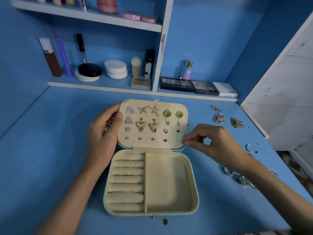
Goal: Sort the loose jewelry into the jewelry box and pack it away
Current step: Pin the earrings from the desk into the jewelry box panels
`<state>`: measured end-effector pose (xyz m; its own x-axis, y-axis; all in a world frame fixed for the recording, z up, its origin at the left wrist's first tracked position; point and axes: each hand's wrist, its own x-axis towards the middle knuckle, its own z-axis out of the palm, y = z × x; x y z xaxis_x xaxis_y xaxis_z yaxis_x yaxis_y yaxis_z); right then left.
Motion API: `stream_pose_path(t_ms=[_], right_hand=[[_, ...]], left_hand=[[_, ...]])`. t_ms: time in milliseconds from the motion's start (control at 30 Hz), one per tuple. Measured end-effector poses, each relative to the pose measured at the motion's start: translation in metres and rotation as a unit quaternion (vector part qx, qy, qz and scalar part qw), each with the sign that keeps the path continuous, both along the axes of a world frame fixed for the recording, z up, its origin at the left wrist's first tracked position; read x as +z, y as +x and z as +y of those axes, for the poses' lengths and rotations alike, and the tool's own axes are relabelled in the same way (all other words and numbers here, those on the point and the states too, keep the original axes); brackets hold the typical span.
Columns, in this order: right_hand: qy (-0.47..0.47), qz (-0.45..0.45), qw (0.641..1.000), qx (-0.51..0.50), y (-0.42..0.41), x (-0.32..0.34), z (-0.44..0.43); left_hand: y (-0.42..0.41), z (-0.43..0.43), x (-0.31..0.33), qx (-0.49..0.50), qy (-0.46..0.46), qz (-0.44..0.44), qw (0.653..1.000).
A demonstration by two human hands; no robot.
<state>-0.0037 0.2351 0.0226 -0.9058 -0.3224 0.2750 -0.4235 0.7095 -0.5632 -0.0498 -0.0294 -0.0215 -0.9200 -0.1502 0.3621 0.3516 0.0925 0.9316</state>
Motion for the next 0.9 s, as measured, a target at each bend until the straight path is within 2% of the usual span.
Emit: stream_pose_path(t_ms=[533, 800, 900], right_hand=[[0.106, 0.048, 0.993, -0.015, -0.001, 0.003, -0.022], [0.105, 0.071, 0.991, -0.035, -0.005, 0.002, -0.03], [0.041, 0.041, 0.997, -0.049, -0.007, 0.008, -0.025]], left_hand=[[0.001, 0.001, 0.001, -0.006, -0.004, 0.019, 1.0], [0.0, 0.002, -0.002, 0.003, -0.028, 0.028, 0.999], [-0.003, 0.002, -0.005, 0.02, -0.052, 0.025, 0.998]])
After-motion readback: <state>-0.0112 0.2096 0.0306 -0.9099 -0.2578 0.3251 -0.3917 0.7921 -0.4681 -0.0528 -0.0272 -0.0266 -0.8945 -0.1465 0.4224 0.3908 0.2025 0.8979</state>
